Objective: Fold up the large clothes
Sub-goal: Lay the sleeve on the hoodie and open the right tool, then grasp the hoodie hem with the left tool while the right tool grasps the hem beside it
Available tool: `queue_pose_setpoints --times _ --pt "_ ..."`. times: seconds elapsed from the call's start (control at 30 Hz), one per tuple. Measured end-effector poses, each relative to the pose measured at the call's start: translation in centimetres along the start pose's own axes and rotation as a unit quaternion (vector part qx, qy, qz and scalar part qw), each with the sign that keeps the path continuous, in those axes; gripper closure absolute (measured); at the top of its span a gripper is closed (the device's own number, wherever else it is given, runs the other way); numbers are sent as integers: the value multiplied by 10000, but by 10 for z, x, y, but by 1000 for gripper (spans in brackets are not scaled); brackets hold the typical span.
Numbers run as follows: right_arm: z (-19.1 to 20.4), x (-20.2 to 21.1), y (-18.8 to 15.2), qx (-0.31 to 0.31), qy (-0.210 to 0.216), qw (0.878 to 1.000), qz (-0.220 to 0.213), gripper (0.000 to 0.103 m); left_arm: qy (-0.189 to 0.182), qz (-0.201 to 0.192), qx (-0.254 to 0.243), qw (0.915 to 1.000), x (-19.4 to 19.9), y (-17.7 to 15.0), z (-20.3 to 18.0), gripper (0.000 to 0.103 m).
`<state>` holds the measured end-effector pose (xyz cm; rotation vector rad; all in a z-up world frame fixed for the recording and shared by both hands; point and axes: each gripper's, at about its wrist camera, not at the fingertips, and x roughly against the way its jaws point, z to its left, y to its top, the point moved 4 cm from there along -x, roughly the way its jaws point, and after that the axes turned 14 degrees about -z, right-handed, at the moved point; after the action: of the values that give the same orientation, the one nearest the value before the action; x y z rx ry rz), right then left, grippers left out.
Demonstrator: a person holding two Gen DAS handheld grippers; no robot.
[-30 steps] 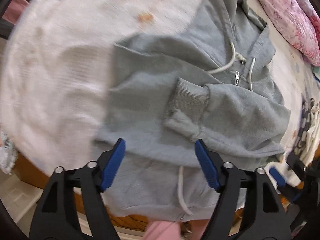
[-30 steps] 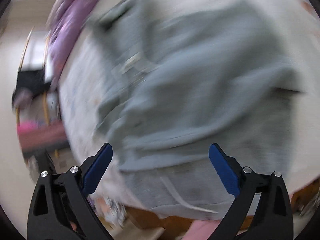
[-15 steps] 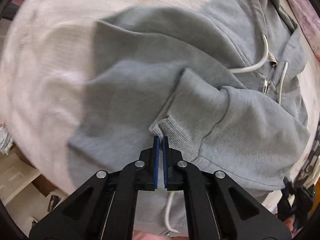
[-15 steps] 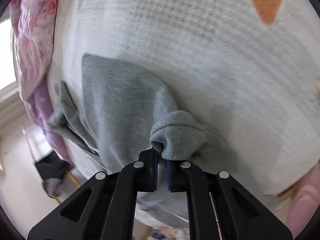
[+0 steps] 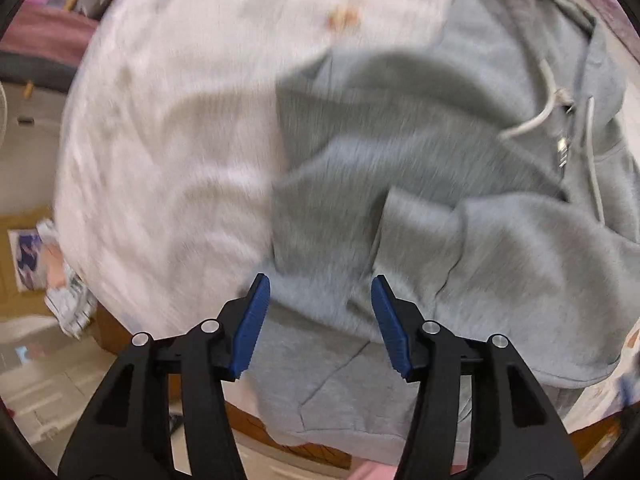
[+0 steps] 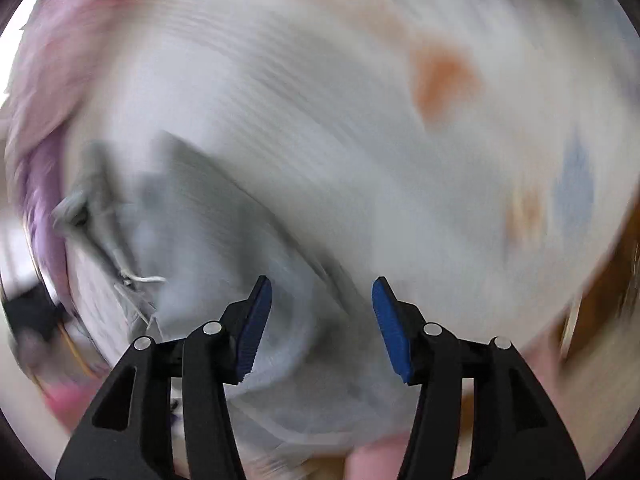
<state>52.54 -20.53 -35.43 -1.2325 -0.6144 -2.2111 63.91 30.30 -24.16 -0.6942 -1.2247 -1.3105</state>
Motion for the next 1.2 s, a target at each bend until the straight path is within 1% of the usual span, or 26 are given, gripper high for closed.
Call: queue_pose_setpoints --times 0.03,0.07,0.1,0.13,0.17,0.2,0.23,0.27,0.3,0.33,0.37,0.4,0.43,0.47,0.5,0.53,0.6,0.63,0.73,0.8,0.83,0.93,0.97,1.03,1.07,1.2 --pt "17 3 11 351 378 9985 -193 44 -125 -137 10 9998 5 7 -4 52" --pt "29 1 17 560 514 9968 -259 44 -331 -255 29 9991 10 15 -10 64" --pt "43 -7 24 826 526 9949 -250 46 -581 -268 18 9979 9 23 -22 71" --pt "58 -21 31 1061 532 9928 -149 51 -665 -223 -12 9975 6 20 -25 84" --pt "67 -36 35 1256 504 9908 -40 80 -649 -152 -63 9978 -4 23 -32 91" --pt "78 -58 39 1454 379 9885 142 93 -515 -113 -118 9985 -19 23 -37 91" --pt "83 -87 42 1456 327 9879 414 93 -356 -94 -160 9992 -31 23 -37 92" --pt "76 -105 38 1387 256 9881 616 95 -44 39 -195 9998 -52 20 -37 92" --pt "77 -124 41 1296 34 9888 740 96 125 330 -78 9993 -71 14 -33 93" --pt "89 -129 43 1357 -89 9878 760 96 53 386 140 9991 -77 12 -30 93" --pt "100 -126 45 1618 -157 9840 728 96 -36 281 392 9988 -75 13 -24 92" --pt "110 -117 47 2061 -91 9772 495 98 -82 257 467 9985 -72 13 -21 92" --pt "116 -106 48 2522 -61 9675 161 98 -57 262 431 9987 -71 13 -19 92" --pt "118 -100 50 2761 -119 9611 6 98 99 286 336 9990 -70 11 -15 92" --pt "117 -95 52 2800 -175 9598 19 98 353 359 230 9985 -70 8 -11 91" --pt "113 -90 52 2594 -56 9656 171 98 403 403 215 9981 -68 7 -7 91" --pt "98 -81 41 2316 78 9712 548 98 50 402 353 9986 -62 1 -3 91" --pt "89 -79 29 2332 -23 9697 725 98 0 413 329 9986 -61 -3 -3 91" --pt "44 -71 -11 2395 -234 9632 1197 99 90 389 38 9992 -63 -17 -9 92" --pt "13 -62 -35 2135 -251 9664 1410 103 279 453 -138 9985 -70 -31 -18 92" --pt "-10 -57 -45 1891 -231 9699 1515 103 349 371 -225 9984 -71 -33 -22 92" --pt "-31 -37 -48 1288 -8 9799 1526 103 468 329 -404 9975 -71 -32 -28 92" --pt "-33 -29 -48 1290 -134 9798 1523 101 449 342 -372 9977 -71 -32 -30 92" --pt "-35 -18 -43 1768 -766 9719 1351 100 365 407 -227 9982 -65 -28 -39 92" --pt "-27 -16 -41 1883 -779 9707 1271 100 309 441 -184 9984 -60 -25 -30 92" --pt "0 4 -21 1875 -251 9783 847 97 -192 219 -17 9996 -34 -17 -27 92"
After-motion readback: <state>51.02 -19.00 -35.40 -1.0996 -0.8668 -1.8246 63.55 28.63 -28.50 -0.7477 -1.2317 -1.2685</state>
